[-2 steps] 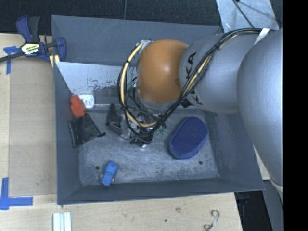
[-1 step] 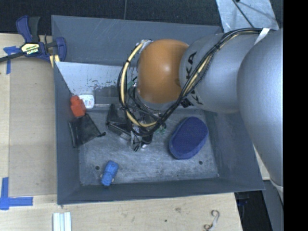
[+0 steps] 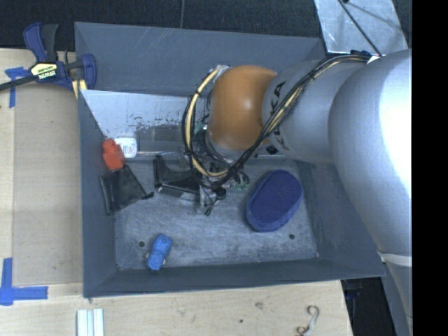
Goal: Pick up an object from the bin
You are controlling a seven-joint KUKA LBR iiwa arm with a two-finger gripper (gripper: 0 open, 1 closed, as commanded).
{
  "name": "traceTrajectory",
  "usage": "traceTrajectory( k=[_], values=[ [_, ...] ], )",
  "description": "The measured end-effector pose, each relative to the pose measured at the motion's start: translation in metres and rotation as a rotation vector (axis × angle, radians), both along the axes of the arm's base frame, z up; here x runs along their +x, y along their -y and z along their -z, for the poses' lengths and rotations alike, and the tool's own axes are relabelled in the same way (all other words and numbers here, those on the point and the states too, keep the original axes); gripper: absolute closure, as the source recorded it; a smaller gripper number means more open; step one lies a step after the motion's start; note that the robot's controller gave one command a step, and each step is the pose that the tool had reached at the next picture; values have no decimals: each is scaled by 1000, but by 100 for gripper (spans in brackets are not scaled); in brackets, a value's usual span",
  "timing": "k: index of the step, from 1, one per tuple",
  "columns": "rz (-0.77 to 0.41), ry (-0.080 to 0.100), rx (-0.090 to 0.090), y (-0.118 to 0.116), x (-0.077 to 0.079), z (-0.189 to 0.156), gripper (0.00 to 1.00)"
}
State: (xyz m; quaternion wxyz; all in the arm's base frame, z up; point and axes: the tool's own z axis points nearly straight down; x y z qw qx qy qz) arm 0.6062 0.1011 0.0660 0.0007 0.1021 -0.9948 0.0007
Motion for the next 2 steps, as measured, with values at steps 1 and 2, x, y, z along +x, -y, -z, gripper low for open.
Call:
traceTrajectory(
  k=[1,2],
  values=[
    [-1,3,2,-3,0,-5,100],
    [-42,5,3,-30,-19,-118,100]
  ],
)
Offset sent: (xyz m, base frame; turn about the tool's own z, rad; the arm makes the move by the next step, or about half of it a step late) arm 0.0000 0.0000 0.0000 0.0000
